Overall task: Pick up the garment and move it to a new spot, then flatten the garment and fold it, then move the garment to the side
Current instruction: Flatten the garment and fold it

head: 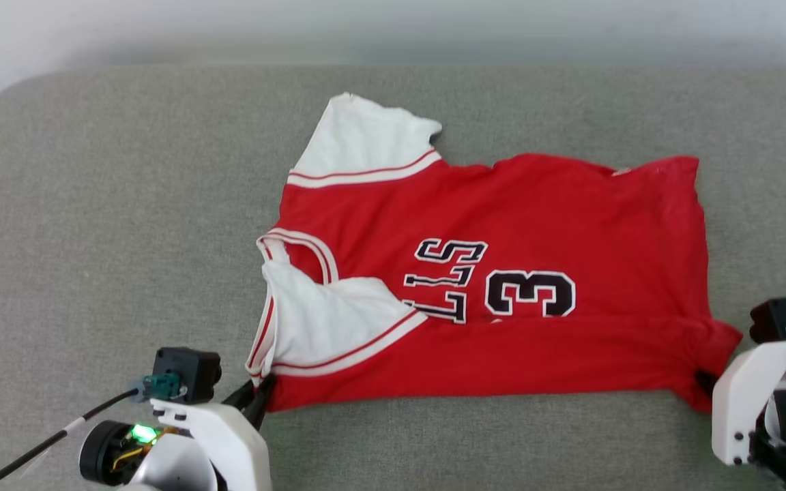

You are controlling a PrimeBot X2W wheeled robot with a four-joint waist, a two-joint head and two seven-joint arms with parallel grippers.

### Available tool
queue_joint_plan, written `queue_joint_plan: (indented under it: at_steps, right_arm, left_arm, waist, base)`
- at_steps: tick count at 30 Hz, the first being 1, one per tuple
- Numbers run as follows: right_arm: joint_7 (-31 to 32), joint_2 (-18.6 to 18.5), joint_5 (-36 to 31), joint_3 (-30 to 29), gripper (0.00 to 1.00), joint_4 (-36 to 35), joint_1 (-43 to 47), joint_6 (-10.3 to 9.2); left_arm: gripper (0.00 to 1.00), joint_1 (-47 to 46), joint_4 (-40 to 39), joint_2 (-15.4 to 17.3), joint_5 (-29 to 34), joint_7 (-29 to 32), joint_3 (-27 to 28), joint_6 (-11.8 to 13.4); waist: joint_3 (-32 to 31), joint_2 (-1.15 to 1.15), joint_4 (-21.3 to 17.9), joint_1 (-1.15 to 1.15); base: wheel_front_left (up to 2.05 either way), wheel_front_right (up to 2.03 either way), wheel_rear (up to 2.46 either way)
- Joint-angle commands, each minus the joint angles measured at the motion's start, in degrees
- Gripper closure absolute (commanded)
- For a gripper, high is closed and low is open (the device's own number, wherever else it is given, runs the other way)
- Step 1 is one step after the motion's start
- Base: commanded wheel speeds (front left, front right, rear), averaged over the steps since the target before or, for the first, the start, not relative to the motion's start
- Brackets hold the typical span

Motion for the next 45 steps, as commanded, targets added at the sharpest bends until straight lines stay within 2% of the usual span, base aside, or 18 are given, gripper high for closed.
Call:
queue_joint_plan:
  at_steps: [1,7,13,20,26,27,28,29,36,41,45]
  right_arm:
    - [0.8,-0.3,0.1,0.2,1.00,0.8,2.3,-0.04]
    - [2.6,-3.6,1.8,-0.1,1.00,-4.4,6.2,-0.06]
    - [5.6,-4.1,4.3,-3.2,1.00,-9.6,12.6,-0.07]
    - [7.0,-2.7,4.6,-5.9,1.00,-12.3,17.4,-0.07]
    - [6.0,-0.3,5.6,-4.7,1.00,-10.3,15.9,-0.05]
    - [6.0,-0.1,5.7,-4.6,0.96,-9.9,15.6,-0.04]
    - [5.6,-0.1,5.6,-4.4,0.52,-9.7,15.2,-0.04]
    - [5.2,-0.3,5.3,-4.1,0.00,-9.4,15.0,-0.04]
    - [0.4,-0.5,4.5,-5.0,0.00,-9.1,13.2,-0.03]
    - [-6.0,0.7,5.8,-6.3,0.00,-11.5,11.4,-0.03]
    - [-15.2,0.5,6.2,-5.7,0.00,-14.8,10.2,-0.04]
  left_arm:
    - [1.00,0.7,0.0,0.3,-0.1,0.1,0.0,-0.2]
    - [1.00,4.4,-0.4,2.7,-1.4,1.2,-0.8,-0.9]
    - [1.00,9.3,-0.8,4.4,-2.6,1.9,-1.7,-0.4]
    - [1.00,10.7,2.8,2.9,-3.8,1.5,-3.2,-2.2]
    - [1.00,9.0,7.7,1.2,-3.5,0.8,-4.5,-4.2]
    - [0.75,8.8,8.3,0.9,-3.2,0.6,-4.7,-4.4]
    - [0.00,8.5,9.1,0.7,-2.8,0.3,-4.9,-4.5]
    - [0.00,8.2,9.7,0.4,-2.7,-0.3,-4.9,-4.6]
    - [0.00,6.3,11.7,-1.4,-1.3,-6.7,-3.1,-5.3]
    - [0.00,4.3,11.7,-2.8,1.9,-18.0,0.1,-5.6]
    - [0.00,2.6,11.6,-4.2,6.2,-26.7,1.3,-4.4]
  waist:
    - [-1.4,0.00,-0.5,0.00]
    - [-5.8,0.00,-1.4,0.00]
    - [-7.5,0.00,-2.3,0.00]
    - [-6.7,0.00,-2.7,0.00]
    - [-5.8,0.00,-2.8,0.00]
    - [-5.8,0.00,-2.8,0.00]
    - [-5.8,0.00,-2.7,0.00]
    - [-5.9,0.00,-2.6,0.00]
    - [-8.4,0.00,-2.1,0.00]
    - [-10.3,0.00,-2.3,0.00]
    - [-11.1,0.00,-2.6,0.00]
  base:
    - [0.00,0.00,0.00]
    - [0.00,0.00,0.00]
    - [0.00,0.00,0.00]
    - [0.00,0.00,0.00]
    - [0.00,0.00,0.00]
    - [0.00,0.00,0.00]
    - [0.00,0.00,0.00]
    - [0.00,0.00,0.00]
    - [0.00,0.00,0.00]
    - [0.00,0.00,0.00]
    - [0.00,0.00,0.00]
